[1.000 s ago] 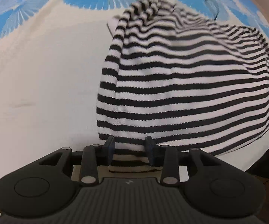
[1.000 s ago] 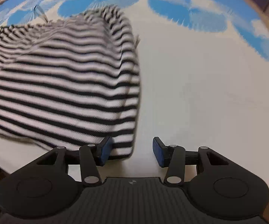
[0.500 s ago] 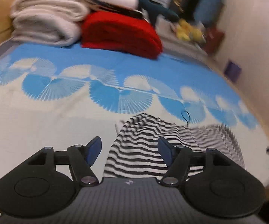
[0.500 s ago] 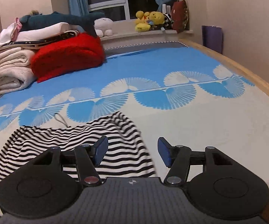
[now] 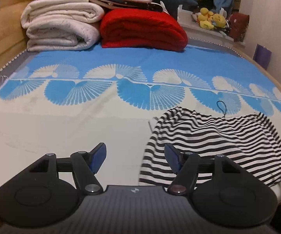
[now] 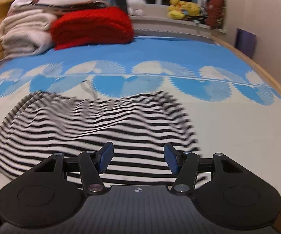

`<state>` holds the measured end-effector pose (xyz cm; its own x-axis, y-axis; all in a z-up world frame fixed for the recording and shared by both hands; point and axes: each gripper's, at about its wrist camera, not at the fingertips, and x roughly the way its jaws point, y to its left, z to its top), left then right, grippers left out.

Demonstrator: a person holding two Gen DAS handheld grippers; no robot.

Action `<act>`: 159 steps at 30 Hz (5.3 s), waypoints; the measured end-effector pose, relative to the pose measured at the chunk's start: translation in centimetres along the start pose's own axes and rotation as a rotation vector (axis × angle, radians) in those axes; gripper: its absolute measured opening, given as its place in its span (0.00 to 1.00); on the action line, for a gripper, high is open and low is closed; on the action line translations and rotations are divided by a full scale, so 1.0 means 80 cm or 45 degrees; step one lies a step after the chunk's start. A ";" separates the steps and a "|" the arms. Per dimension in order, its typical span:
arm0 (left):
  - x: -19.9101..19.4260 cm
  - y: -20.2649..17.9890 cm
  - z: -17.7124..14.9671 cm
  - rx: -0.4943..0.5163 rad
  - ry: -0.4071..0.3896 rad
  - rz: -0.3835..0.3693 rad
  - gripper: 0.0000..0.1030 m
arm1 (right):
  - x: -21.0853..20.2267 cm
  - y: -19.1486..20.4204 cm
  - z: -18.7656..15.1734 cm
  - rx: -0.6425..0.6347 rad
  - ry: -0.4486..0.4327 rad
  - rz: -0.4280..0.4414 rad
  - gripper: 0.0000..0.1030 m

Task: Fold small clothes

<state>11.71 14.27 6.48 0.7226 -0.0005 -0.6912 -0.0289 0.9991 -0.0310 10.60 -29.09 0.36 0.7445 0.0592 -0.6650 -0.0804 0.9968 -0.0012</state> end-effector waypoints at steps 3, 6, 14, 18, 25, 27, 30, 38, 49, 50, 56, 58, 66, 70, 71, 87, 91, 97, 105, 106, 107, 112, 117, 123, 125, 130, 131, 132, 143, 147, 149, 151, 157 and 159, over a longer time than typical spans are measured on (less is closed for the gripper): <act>0.003 0.024 0.000 -0.043 0.000 -0.004 0.69 | 0.009 0.042 -0.001 -0.101 0.015 0.032 0.50; 0.004 0.055 0.000 -0.119 0.008 0.007 0.69 | 0.012 0.084 -0.003 -0.189 0.011 0.105 0.18; -0.013 0.134 -0.009 -0.296 0.010 0.070 0.69 | 0.008 0.231 -0.006 -0.385 -0.026 0.429 0.11; -0.019 0.160 -0.015 -0.351 0.017 0.098 0.69 | 0.018 0.313 -0.016 -0.546 -0.011 0.547 0.12; -0.022 0.184 -0.019 -0.377 0.020 0.094 0.69 | 0.063 0.399 -0.043 -0.810 0.114 0.575 0.41; -0.022 0.188 -0.018 -0.381 0.018 0.092 0.69 | 0.074 0.408 -0.051 -0.893 0.129 0.553 0.41; -0.020 0.192 -0.017 -0.388 0.016 0.082 0.69 | 0.080 0.416 -0.050 -0.956 0.101 0.547 0.44; -0.023 0.196 -0.016 -0.425 0.008 0.058 0.69 | 0.098 0.419 -0.038 -1.007 0.086 0.470 0.16; -0.015 0.201 -0.020 -0.409 0.040 0.109 0.69 | 0.031 0.460 -0.039 -1.033 -0.152 0.543 0.02; -0.013 0.203 -0.021 -0.419 0.051 0.114 0.69 | 0.029 0.462 -0.038 -0.997 -0.142 0.562 0.02; -0.009 0.204 -0.026 -0.477 0.092 0.129 0.69 | 0.025 0.459 -0.021 -0.818 -0.118 0.558 0.02; -0.009 0.196 -0.024 -0.460 0.093 0.129 0.69 | 0.011 0.448 -0.007 -0.748 -0.139 0.574 0.02; 0.011 0.135 -0.005 -0.375 0.114 0.098 0.69 | -0.039 0.259 0.089 -0.031 -0.317 0.549 0.02; 0.024 0.088 0.007 -0.302 0.112 0.048 0.69 | -0.059 0.094 0.081 0.404 -0.371 0.324 0.02; 0.028 0.075 0.010 -0.285 0.113 0.037 0.69 | -0.061 0.048 0.067 0.529 -0.345 0.229 0.02; 0.101 -0.115 0.019 0.037 0.204 -0.103 0.69 | -0.045 -0.204 0.032 0.786 -0.025 0.055 0.30; 0.109 -0.123 0.016 0.050 0.221 -0.089 0.69 | 0.006 -0.219 0.088 0.579 0.020 0.327 0.35; 0.107 -0.124 0.009 0.043 0.235 -0.067 0.69 | 0.132 -0.224 0.090 0.672 0.249 0.481 0.47; 0.088 -0.171 -0.021 0.195 0.224 -0.083 0.70 | 0.188 -0.233 0.075 0.885 0.366 0.567 0.28; 0.085 -0.183 -0.024 0.188 0.231 -0.097 0.70 | 0.187 -0.236 0.077 0.915 0.355 0.569 0.07; 0.083 -0.199 -0.025 0.172 0.234 -0.120 0.71 | 0.180 -0.243 0.080 0.954 0.320 0.589 0.07; 0.083 -0.286 -0.014 0.012 0.228 -0.339 0.81 | 0.124 -0.272 0.098 0.968 0.039 0.735 0.06; 0.120 -0.357 -0.036 -0.023 0.375 -0.465 0.82 | 0.147 -0.279 0.077 0.929 0.231 0.526 0.06; 0.156 -0.359 -0.104 0.149 0.606 -0.432 0.86 | 0.175 -0.255 0.067 0.787 0.350 0.431 0.06; 0.156 -0.351 -0.104 0.102 0.641 -0.443 0.86 | 0.180 -0.247 0.068 0.733 0.360 0.405 0.06; 0.130 -0.354 -0.071 0.150 0.613 -0.439 0.84 | 0.169 -0.248 0.070 0.762 0.321 0.437 0.16; 0.121 -0.355 -0.064 0.166 0.592 -0.442 0.84 | 0.162 -0.250 0.071 0.767 0.303 0.476 0.27; 0.112 -0.353 -0.055 0.179 0.566 -0.445 0.84 | 0.155 -0.251 0.070 0.768 0.289 0.523 0.35; 0.042 -0.340 0.017 0.254 0.429 -0.464 0.84 | 0.122 -0.227 0.012 0.433 0.527 0.608 0.23; 0.050 -0.337 0.032 0.307 0.416 -0.487 0.84 | 0.089 -0.250 0.019 0.546 0.404 0.679 0.02; 0.060 -0.337 0.040 0.334 0.404 -0.494 0.84 | 0.069 -0.271 0.024 0.619 0.299 0.716 0.00; 0.072 -0.338 0.049 0.342 0.408 -0.515 0.84 | 0.060 -0.285 0.023 0.653 0.267 0.715 0.00; 0.136 -0.369 0.038 0.482 0.582 -0.596 0.84 | 0.093 -0.269 -0.002 0.487 0.497 0.562 0.00; 0.168 -0.374 0.012 0.548 0.701 -0.595 0.84 | 0.104 -0.258 -0.006 0.430 0.537 0.540 0.00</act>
<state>22.98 -15.55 -1.19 0.1511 -0.3270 -0.9329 0.5363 0.8199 -0.2005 18.13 -49.19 -5.47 0.3673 0.4901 -0.7905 -0.0456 0.8584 0.5109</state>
